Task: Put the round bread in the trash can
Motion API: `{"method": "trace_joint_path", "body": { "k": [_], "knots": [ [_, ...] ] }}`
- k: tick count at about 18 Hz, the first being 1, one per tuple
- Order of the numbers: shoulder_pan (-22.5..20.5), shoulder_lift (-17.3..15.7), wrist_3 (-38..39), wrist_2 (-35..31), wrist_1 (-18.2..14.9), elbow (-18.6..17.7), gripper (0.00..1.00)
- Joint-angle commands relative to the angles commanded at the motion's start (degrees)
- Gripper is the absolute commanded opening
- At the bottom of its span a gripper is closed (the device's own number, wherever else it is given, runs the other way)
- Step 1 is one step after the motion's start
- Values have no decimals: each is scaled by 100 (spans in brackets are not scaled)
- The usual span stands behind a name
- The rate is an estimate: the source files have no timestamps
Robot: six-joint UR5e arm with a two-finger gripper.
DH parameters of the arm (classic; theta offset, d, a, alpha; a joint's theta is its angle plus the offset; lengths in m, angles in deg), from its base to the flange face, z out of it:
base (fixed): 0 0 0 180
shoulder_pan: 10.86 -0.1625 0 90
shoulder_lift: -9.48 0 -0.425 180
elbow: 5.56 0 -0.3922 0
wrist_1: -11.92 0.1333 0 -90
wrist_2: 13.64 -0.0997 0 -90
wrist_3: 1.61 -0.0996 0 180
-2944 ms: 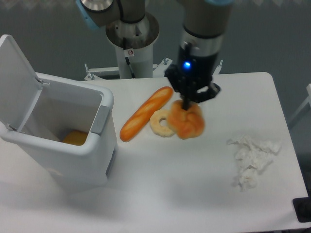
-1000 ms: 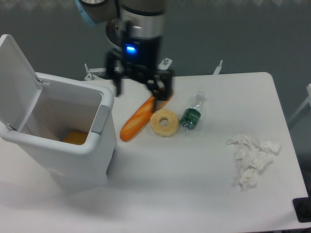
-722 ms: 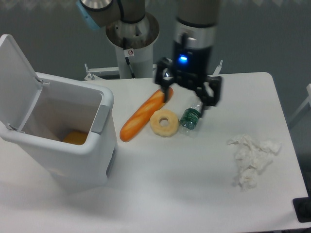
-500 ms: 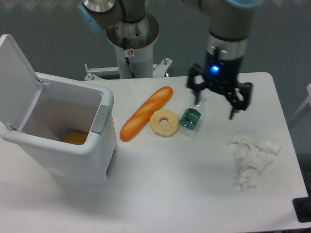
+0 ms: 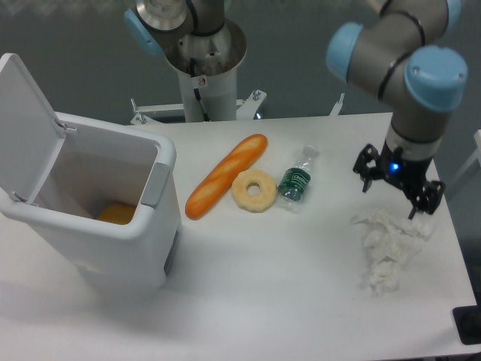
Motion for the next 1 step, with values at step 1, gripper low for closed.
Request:
{"method": "trace_joint_path", "body": {
  "k": [1],
  "knots": [
    [0,9,9,0,0,0,100]
  ]
}}
